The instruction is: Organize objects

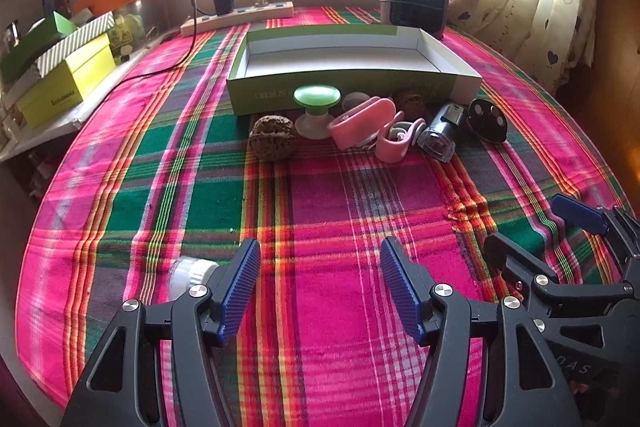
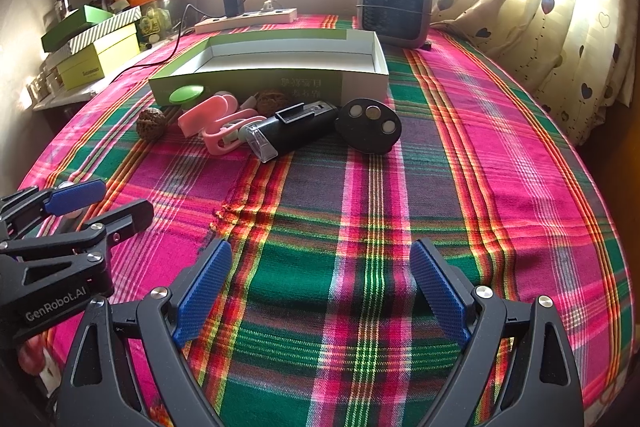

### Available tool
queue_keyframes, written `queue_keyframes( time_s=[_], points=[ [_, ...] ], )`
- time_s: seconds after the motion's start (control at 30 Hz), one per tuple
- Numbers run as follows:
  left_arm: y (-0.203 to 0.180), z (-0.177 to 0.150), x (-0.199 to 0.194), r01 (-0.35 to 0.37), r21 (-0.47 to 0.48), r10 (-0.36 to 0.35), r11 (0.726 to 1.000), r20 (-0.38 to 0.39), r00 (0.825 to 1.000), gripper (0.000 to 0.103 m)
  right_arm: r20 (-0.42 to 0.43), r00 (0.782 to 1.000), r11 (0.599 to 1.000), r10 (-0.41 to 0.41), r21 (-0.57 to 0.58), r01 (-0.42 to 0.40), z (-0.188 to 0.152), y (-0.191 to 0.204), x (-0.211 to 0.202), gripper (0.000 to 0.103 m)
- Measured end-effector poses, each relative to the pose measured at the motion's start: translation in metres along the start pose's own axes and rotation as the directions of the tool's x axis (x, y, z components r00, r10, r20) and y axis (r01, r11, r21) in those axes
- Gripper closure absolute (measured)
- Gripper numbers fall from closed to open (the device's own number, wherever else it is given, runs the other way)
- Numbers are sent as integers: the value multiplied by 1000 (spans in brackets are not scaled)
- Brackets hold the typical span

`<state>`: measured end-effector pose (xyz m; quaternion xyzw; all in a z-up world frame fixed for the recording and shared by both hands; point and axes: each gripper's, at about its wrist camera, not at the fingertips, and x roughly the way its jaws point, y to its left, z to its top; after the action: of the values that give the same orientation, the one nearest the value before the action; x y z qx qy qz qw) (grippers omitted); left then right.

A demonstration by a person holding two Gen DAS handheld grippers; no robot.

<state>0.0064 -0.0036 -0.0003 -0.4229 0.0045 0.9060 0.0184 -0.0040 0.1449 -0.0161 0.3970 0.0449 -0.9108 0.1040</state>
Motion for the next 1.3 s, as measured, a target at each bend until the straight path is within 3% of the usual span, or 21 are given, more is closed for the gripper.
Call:
queue_keyframes(
  time_s=[0.37,0.53,1.07,1.17,1.3],
  points=[
    [25,-4,-33,42,-22,-40,999,73,997,42,23,998,995,64,69,-66,-2,-14,-12,13],
    [47,-11,-43,19,-53,-14,998,92,996,42,30,998,995,54,78,-57,-1,-16,-15,13],
    [66,-16,-45,133,-27,-126,991,179,976,42,29,997,997,66,49,-67,-1,-5,-15,13],
    [67,-15,-51,93,-4,-90,996,205,975,42,26,997,996,69,47,-70,-1,-3,-14,13],
    [82,-13,-47,56,-50,-46,997,191,981,42,23,997,997,68,42,-69,0,-1,-13,13]
  ],
)
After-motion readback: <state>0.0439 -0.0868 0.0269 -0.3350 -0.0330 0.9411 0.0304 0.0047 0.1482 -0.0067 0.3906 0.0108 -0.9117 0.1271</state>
